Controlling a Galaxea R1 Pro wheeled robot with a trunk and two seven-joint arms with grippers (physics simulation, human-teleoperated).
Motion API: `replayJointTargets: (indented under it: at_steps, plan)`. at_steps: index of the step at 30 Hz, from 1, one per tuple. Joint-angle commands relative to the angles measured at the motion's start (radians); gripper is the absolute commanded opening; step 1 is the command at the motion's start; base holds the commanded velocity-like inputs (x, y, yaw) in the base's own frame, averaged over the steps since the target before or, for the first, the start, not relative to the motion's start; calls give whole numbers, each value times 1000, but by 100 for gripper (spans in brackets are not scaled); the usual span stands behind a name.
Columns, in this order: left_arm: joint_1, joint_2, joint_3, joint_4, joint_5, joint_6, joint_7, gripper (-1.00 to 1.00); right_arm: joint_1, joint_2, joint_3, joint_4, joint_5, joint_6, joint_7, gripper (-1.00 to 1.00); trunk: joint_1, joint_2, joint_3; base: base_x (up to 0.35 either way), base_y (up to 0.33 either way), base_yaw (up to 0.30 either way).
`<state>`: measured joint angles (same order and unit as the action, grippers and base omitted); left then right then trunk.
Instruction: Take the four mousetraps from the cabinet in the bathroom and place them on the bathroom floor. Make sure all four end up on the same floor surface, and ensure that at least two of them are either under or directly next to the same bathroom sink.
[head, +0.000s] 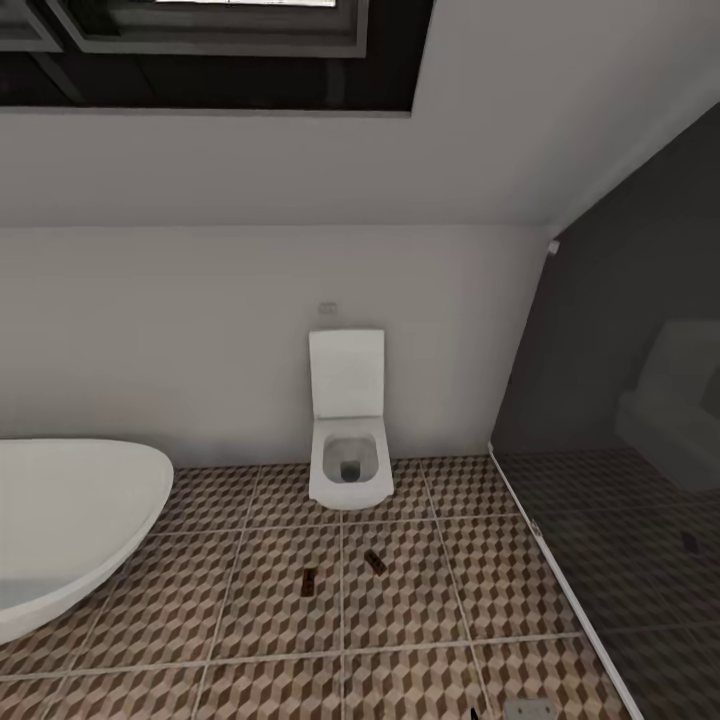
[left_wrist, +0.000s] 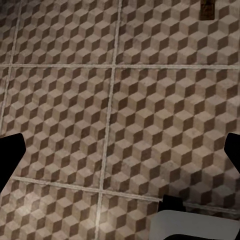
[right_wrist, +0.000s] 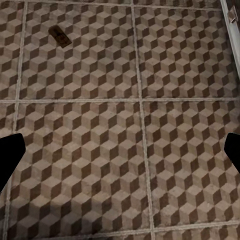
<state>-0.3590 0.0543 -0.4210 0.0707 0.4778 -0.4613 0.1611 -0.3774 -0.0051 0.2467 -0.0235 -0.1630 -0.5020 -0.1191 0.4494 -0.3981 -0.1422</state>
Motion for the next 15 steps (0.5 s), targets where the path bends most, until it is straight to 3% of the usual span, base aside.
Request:
replayJointTargets:
  at_steps: [1,15]
  plan:
    - [-1,-1,-8,3,4,-4,3,100,-1,0,9,0,-9,-3,-2,100,1,-2,0,0,0,0]
    - [-1,-1,-8,3,4,-4,2,100,-1,0,9,0,-9,-3,-2,100,1,-2,22,0,0,0]
